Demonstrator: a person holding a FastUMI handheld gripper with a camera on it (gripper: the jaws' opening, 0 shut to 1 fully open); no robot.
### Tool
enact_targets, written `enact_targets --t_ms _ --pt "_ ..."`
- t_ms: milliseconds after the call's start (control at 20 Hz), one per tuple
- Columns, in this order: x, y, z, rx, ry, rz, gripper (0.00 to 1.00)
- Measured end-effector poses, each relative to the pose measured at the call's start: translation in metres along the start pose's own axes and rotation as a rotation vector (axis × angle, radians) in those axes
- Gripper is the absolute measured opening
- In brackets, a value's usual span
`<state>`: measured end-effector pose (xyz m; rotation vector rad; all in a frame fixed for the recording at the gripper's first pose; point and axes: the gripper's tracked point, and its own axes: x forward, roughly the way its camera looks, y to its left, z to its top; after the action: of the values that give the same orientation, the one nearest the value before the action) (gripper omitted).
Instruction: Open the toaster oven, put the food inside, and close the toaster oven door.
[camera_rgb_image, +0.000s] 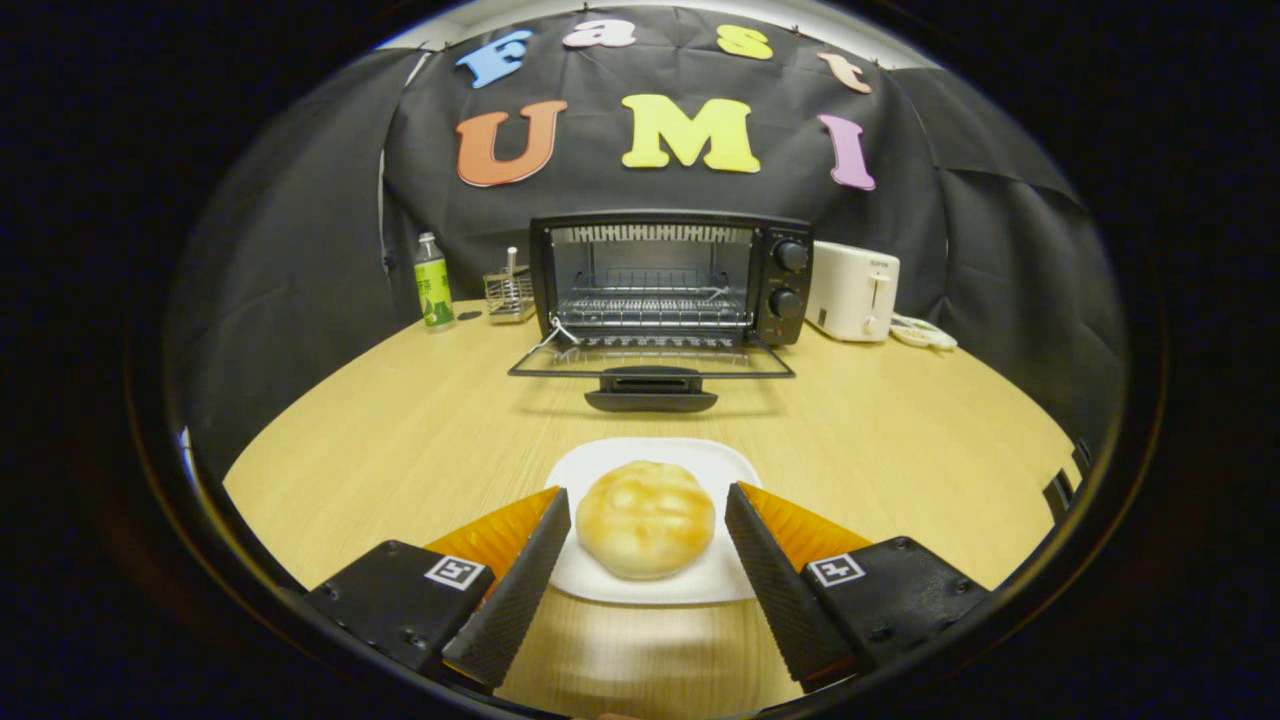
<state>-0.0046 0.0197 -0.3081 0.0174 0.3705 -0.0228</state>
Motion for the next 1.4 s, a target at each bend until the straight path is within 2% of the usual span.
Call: enact_targets --t_ms 500,750,1000,1250,1400 --pt "0.015 0.000 -0.016 0.033 0.013 0.015 1.00" --pt "0.012 -0.002 -0.014 0.008 0.025 -0.004 0.90" --pt "-0.004 0.004 0.021 0.048 -0.054 0.026 0.88" --pt "-0.007 0.018 0.048 0.091 -0.059 0.092 0.87" --pt "-0.002 0.023 0.069 0.174 -0.088 0.126 0.87"
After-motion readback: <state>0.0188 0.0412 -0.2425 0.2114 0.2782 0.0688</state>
